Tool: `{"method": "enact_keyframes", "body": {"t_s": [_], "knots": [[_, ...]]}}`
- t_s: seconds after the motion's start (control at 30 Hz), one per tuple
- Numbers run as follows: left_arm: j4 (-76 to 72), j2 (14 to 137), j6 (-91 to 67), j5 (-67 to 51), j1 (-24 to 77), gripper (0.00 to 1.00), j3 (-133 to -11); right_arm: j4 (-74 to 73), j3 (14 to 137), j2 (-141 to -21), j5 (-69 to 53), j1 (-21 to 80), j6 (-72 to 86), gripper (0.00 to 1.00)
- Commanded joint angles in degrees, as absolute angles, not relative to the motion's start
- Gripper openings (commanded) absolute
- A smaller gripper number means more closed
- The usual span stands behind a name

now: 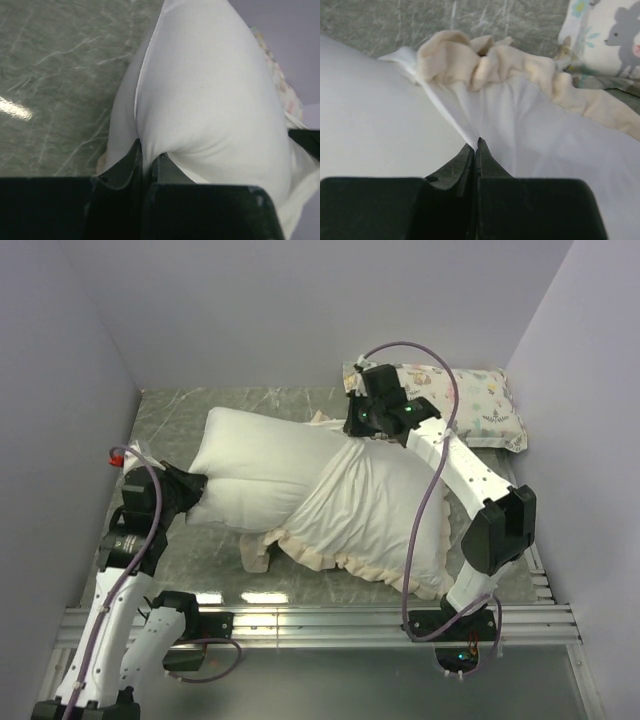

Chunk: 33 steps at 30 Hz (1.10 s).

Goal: Remove the pillowcase from the pillow

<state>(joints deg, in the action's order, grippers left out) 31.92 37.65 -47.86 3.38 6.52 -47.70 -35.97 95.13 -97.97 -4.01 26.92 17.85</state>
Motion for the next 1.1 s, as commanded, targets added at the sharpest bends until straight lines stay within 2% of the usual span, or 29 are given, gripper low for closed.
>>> {"method": "enact_keyframes", "body": {"t_s": [0.0, 0.1, 0.17, 0.2, 0.23, 0.3, 0.37, 0.4, 0.47, 0.5, 0.57, 0.6, 0.63, 0.67, 0.73, 0.87, 1.07], "knots": [[23.9, 40.9, -51.7, 14.5, 5.0, 0.01, -43.2, -32.7, 96.0, -94.5, 4.3, 30.4, 14.7, 0.22], [20.5, 46.2, -51.2, 14.7, 4.9, 0.0, -41.3, -32.1, 94.6, -90.6, 5.4, 32.3, 14.0, 0.66], [19.7, 48.8, -50.5, 13.5, 4.9, 0.01, -41.5, -32.3, 94.0, -87.6, 7.9, 33.3, 13.5, 0.73], [19.1, 49.1, -50.2, 13.3, 4.9, 0.06, -41.7, -32.4, 93.3, -84.5, 8.2, 33.7, 13.5, 0.76], [18.8, 49.3, -49.7, 13.0, 4.9, 0.1, -41.9, -32.5, 92.6, -82.8, 8.5, 34.4, 13.6, 0.77], [19.0, 49.8, -49.1, 12.7, 4.9, 0.28, -42.7, -32.3, 88.6, -77.2, 10.4, 37.2, 14.8, 0.79], [20.0, 50.4, -48.0, 12.5, 4.8, 0.39, -44.3, -30.5, 83.6, -73.0, 10.0, 40.4, 17.2, 0.79], [20.1, 50.5, -47.6, 12.0, 4.8, 0.47, -44.8, -29.9, 78.0, -69.1, 12.8, 45.5, 18.0, 0.8], [20.7, 50.9, -46.0, 11.3, 4.8, 0.58, -46.7, -26.8, 71.3, -65.5, 15.8, 50.8, 20.7, 0.8], [21.2, 51.1, -45.4, 10.8, 4.8, 0.62, -47.5, -24.3, 65.2, -63.1, 19.0, 56.8, 23.3, 0.81], [22.8, 51.6, -44.1, 10.5, 4.8, 0.7, -50.0, -22.7, 60.8, -62.4, 23.3, 62.6, 25.7, 0.82], [23.4, 51.7, -43.9, 10.9, 4.8, 0.8, -51.0, -22.2, 58.3, -63.8, 25.5, 65.1, 27.0, 0.83], [23.9, 51.7, -42.9, 11.4, 4.8, 0.87, -52.6, -20.9, 57.7, -65.0, 28.9, 70.0, 28.2, 0.83], [25.8, 51.6, -42.5, 11.8, 4.8, 0.99, -53.7, -20.8, 57.4, -66.7, 31.6, 72.0, 29.0, 0.83], [28.2, 51.1, -41.3, 11.7, 4.9, 0.99, -56.9, -22.7, 59.0, -72.7, 36.8, 75.5, 30.8, 0.84], [32.6, 46.9, -40.6, 9.1, 5.1, 0.99, -59.8, -22.1, 60.9, -80.5, 38.2, 79.2, 32.1, 0.87], [35.7, 40.2, -42.7, 4.1, 5.9, 0.99, -54.9, -26.6, 66.6, -91.5, 45.6, 79.3, 31.9, 0.87]]}}
